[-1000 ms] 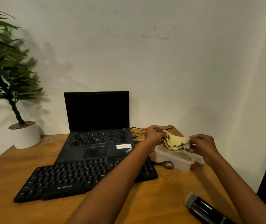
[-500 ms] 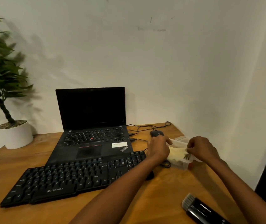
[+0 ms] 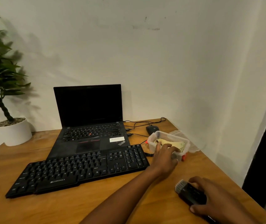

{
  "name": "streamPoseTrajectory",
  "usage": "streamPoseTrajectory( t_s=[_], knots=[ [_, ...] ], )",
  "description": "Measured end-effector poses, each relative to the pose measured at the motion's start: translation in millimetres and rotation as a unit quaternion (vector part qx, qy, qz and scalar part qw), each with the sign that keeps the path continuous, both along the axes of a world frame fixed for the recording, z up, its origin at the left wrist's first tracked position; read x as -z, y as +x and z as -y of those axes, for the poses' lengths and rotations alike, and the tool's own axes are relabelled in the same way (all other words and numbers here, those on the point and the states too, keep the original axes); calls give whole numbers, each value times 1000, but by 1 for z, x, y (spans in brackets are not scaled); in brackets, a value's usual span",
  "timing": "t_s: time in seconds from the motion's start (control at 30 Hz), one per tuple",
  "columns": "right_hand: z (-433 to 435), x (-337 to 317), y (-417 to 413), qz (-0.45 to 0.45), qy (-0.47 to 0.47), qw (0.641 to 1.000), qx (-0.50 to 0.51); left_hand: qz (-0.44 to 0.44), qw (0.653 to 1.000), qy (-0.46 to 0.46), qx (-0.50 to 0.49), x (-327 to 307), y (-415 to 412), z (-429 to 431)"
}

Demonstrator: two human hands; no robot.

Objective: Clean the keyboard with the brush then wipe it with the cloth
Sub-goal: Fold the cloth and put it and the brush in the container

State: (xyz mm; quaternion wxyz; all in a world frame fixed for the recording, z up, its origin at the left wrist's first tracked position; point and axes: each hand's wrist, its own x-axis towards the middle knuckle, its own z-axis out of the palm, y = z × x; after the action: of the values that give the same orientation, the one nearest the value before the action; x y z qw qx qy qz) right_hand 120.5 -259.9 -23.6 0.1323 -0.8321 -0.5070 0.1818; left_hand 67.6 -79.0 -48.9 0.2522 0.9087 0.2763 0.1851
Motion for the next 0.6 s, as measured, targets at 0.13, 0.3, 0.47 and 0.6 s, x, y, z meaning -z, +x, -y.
streamPoseTrajectory(
  t_s=[0.13,0.3,0.47,0.6],
  knots=[
    [14,-17,9,-210,111,969,65,5,1000,0,24,-5,-8,4],
    [18,-29,-1,-511,255,814,107,6,998,19,52,-3,-30,14],
    [9,-22,-14,-676,325,655,89,5,998,25,53,-1,-54,28],
    [1,-13,-19,-740,333,577,94,14,997,62,47,2,-72,38]
  ],
)
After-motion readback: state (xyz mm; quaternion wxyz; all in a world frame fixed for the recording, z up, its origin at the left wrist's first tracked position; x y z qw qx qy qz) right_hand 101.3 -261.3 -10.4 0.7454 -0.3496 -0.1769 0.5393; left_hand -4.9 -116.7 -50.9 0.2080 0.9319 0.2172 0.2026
